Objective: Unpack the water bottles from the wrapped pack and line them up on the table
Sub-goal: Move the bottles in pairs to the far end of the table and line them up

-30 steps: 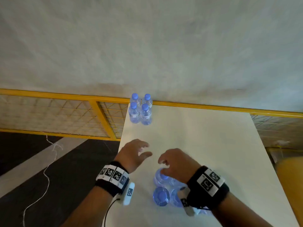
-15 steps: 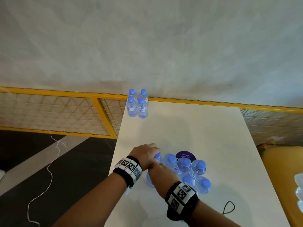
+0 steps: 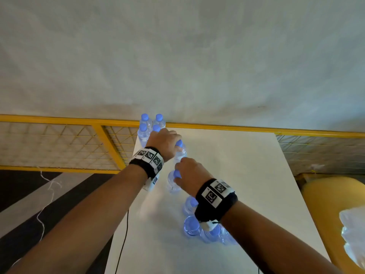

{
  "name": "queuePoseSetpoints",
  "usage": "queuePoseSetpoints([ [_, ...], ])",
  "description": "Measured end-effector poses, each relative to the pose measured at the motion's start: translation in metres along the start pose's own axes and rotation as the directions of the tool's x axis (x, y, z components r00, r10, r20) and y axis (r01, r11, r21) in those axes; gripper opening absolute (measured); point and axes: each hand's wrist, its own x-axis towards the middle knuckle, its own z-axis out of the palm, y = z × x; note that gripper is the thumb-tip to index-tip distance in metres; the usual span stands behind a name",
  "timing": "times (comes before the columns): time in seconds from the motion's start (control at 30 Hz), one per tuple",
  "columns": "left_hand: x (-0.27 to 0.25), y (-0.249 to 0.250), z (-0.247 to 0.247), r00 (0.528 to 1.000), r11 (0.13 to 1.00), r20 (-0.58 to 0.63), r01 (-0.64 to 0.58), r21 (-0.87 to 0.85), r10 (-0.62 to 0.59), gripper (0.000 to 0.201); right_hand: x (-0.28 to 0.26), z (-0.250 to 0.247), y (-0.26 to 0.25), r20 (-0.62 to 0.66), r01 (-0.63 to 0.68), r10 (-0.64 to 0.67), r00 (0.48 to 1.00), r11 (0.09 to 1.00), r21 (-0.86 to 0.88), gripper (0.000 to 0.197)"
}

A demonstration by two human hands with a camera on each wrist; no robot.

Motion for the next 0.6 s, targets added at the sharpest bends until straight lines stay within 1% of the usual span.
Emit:
queuePoseSetpoints([
  [0.07,0.032,-0.014,-0.001,1.000,1.000,-0.011,0.025,-0.007,-0.025,0.027,0.029,-0.005,0.010,-0.005,-0.039,0.040,0.999,0.999,0.010,0.017],
  [0.13,0.060,-0.029,0.002,0.999,0.999,-0.001,0.047,-0.010,-0.047,0.024,0.056,-0.004,0.020,-0.005,-0.082,0.082,0.997,0.996,0.022,0.019],
  [0.2,0.081,-0.043,0.009,0.997,0.997,0.020,0.075,-0.002,-0.075,0.018,0.078,0.001,0.029,0.002,-0.101,0.101,0.995,0.995,0.020,0.020],
  [0.27,0.097,-0.057,0.021,0.993,0.994,0.050,0.108,0.014,-0.109,0.018,0.099,0.008,0.038,0.008,-0.109,0.109,0.994,0.994,0.017,0.019],
  [0.37,0.112,-0.075,0.040,0.983,0.986,0.087,0.161,0.032,-0.164,0.017,0.127,0.018,0.051,0.009,-0.107,0.106,0.994,0.994,0.022,0.016],
  [0.43,0.117,-0.087,0.052,0.979,0.982,0.090,0.182,0.041,-0.185,0.017,0.144,0.025,0.056,0.002,-0.104,0.104,0.995,0.994,0.018,0.018],
  [0.53,0.123,-0.102,0.066,0.981,0.983,0.068,0.178,0.048,-0.181,0.020,0.166,0.032,0.059,0.003,-0.095,0.095,0.995,0.995,-0.023,0.022],
  [0.6,0.131,-0.109,0.071,0.983,0.985,0.078,0.166,0.038,-0.169,0.020,0.178,0.031,0.060,0.014,-0.105,0.106,0.994,0.993,-0.051,0.025],
])
